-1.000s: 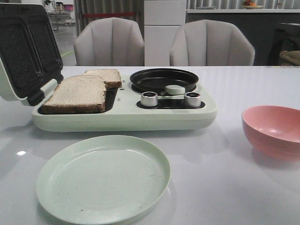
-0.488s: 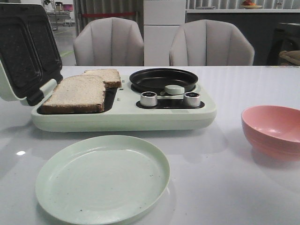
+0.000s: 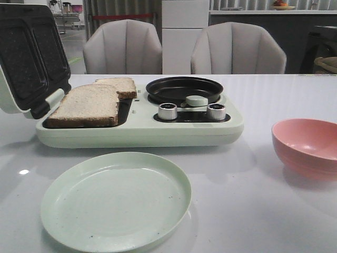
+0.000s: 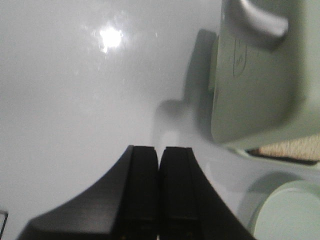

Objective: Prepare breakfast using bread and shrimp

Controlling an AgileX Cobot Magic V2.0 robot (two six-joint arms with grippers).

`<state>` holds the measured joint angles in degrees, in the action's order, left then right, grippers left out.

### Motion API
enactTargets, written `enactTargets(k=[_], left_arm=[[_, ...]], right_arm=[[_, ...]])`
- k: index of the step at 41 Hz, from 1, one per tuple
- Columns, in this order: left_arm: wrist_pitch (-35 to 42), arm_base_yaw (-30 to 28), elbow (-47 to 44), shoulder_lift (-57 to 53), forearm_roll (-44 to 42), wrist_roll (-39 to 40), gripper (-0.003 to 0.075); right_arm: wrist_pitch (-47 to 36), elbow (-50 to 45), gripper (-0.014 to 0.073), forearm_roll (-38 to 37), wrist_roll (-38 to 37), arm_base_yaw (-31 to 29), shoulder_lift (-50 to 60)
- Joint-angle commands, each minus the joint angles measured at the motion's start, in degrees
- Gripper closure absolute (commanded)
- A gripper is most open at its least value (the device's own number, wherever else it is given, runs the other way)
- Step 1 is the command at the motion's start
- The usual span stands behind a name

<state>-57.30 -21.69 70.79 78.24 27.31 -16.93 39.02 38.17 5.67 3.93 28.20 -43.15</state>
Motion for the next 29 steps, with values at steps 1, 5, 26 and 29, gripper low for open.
enactTargets(k=[1, 5, 26, 29], left_arm=[[3.5, -0.2, 5.9, 2.3, 5.3, -0.6, 0.0621], [5.2, -0.2, 10.1, 6.7, 7.1, -0.6, 0.0621], [7.7, 9.6, 21.7, 20.3, 7.8, -0.6, 0.0621], [7.8, 11.8, 21.7, 20.0, 8.7, -0.9, 0.0621]], right_arm=[[-3.8, 1.6, 0.0056, 0.1, 0.1, -0.2, 0.4], [-3.8, 1.6, 0.0056, 0.1, 0.1, -0.2, 0.4], [-3.7, 1.6, 0.0056, 0.1, 0.1, -0.2, 0.4], [-3.7, 1.6, 0.0056, 0.1, 0.1, -0.2, 0.4]])
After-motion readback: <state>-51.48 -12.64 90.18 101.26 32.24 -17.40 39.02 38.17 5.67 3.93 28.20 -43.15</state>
